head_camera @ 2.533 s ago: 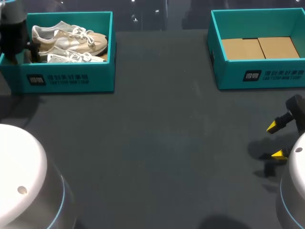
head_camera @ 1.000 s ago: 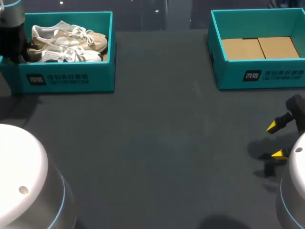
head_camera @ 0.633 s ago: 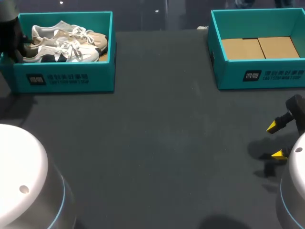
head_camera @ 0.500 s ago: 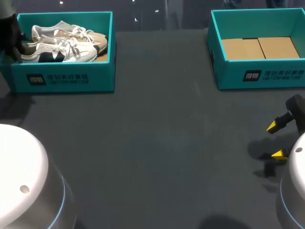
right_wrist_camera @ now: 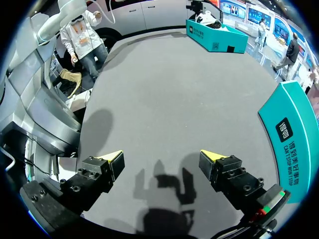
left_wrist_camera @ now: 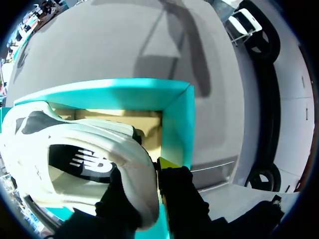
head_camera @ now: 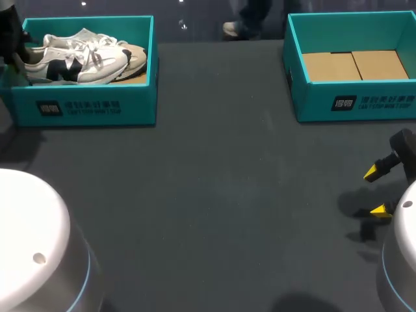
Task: Take the shoe out of the shoebox, open the shoe tongue, remove and reinsert the insole, then place the shoe into the shoebox
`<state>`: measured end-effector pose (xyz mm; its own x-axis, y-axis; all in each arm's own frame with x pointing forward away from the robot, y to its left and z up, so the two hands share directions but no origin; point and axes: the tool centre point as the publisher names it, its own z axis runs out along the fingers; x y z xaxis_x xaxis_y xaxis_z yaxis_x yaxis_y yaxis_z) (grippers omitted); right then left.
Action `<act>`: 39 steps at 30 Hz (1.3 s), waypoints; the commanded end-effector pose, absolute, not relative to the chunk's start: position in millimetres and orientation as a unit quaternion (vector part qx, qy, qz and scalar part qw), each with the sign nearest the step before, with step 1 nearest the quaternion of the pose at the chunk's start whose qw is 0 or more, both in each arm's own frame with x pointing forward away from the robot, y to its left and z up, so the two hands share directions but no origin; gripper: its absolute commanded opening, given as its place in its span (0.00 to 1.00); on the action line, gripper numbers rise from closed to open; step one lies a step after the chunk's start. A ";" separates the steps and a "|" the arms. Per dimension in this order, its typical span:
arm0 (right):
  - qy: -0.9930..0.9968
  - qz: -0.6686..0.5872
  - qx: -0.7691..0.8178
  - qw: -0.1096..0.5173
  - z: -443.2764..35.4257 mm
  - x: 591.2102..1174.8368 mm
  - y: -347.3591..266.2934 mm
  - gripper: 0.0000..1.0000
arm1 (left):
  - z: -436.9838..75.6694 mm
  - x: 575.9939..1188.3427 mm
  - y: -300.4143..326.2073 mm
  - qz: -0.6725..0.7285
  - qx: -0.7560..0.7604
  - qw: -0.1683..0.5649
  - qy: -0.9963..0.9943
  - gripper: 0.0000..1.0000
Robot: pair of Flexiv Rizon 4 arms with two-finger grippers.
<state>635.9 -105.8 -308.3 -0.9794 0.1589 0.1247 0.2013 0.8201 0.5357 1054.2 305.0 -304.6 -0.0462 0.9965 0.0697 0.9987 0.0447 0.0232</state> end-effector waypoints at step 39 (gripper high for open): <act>-0.954 -0.284 -0.095 0.036 -307.8 634.2 -105.9 1.00 | -146.9 1014.1 268.1 -0.086 -0.652 0.058 -0.751 0.00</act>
